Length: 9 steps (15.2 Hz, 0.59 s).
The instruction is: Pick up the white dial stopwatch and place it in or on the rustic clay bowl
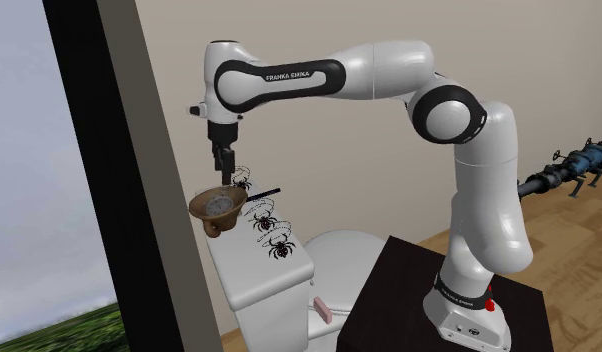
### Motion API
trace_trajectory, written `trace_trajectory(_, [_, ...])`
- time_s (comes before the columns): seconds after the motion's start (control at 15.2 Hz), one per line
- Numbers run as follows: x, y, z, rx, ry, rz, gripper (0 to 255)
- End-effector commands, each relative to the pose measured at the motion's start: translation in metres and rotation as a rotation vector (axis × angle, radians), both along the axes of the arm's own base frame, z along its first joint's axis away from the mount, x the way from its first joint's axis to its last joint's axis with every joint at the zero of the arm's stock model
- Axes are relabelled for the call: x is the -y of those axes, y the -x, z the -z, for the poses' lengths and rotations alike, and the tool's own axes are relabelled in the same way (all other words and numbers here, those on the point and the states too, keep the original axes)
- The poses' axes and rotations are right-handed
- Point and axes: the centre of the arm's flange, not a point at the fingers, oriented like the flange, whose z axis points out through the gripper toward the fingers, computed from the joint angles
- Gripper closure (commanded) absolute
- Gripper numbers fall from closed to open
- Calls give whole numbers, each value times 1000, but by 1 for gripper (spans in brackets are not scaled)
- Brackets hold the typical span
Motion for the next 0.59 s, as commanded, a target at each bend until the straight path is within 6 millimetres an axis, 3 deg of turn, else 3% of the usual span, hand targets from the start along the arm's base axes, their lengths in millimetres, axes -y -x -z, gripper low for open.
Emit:
trace_trajectory(0.0, [2,2,-24,0,0,0,0])
trace_trajectory(0.07, [3,3,-35,0,0,0,0])
trace_trajectory(0.53, [3,3,-35,0,0,0,0])
